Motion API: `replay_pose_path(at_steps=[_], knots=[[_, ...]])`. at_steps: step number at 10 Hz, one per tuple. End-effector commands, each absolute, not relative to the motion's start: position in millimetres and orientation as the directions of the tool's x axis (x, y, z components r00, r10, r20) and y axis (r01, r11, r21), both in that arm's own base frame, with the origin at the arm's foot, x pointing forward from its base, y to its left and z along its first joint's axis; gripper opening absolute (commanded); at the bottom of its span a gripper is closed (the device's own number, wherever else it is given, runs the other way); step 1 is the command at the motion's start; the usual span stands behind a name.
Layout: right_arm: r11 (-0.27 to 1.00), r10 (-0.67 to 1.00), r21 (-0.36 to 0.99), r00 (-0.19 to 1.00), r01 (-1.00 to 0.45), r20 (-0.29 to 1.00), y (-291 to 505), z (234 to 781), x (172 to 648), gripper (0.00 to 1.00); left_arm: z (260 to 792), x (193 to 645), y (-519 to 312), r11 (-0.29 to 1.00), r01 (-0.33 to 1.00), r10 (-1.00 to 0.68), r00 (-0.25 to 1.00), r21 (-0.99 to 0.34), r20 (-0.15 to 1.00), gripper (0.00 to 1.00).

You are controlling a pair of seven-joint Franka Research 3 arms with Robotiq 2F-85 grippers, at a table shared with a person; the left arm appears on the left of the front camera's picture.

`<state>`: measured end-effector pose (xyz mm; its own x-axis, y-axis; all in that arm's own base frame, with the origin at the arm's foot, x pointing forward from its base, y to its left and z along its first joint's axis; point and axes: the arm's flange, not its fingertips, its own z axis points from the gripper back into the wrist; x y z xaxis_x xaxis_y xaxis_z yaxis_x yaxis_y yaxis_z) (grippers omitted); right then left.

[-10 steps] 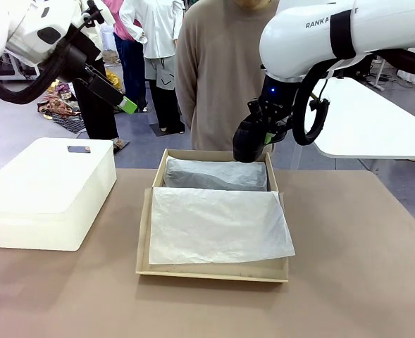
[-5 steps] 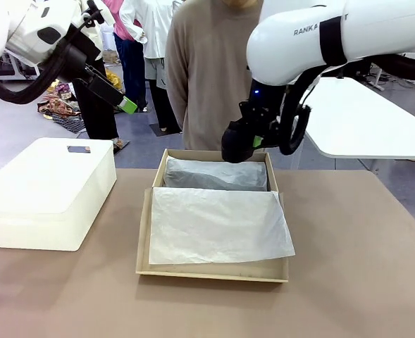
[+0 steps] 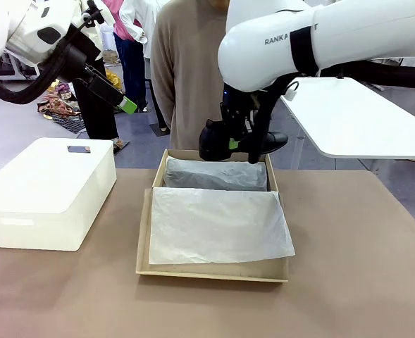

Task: Pack the shoes into the box.
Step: Place the other shoe of the Shoes into the Shoes Box.

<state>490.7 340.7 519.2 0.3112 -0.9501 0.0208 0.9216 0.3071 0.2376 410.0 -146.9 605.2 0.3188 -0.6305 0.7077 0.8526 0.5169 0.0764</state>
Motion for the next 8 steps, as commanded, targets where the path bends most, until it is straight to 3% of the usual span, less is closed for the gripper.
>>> replay_pose_path(at_steps=[1,2,3,4,8], knots=[[0.280,-0.960,0.252,0.275,0.926,0.055,365.6,522.4,497.6,0.00,605.0,411.3,-144.3,0.499,0.864,-0.625,0.300,0.073,0.721,1.00],[0.297,-0.955,0.250,0.293,0.921,0.055,366.8,521.9,496.2,0.00,605.0,411.3,-144.3,0.499,0.864,-0.625,0.300,0.073,0.721,1.00],[0.404,-0.913,0.281,0.401,0.871,0.072,358.9,525.0,492.4,0.00,605.0,411.3,-144.3,0.499,0.864,-0.625,0.300,0.073,0.721,1.00],[0.303,-0.951,0.236,0.308,0.923,0.018,360.6,513.7,492.7,0.00,605.0,411.3,-144.3,0.499,0.864,-0.625,0.300,0.073,0.721,1.00],[0.326,-0.944,0.231,0.329,0.917,0.027,362.1,510.5,494.3,0.00,605.0,411.3,-144.3,0.499,0.864,-0.625,0.300,0.073,0.721,1.00]])
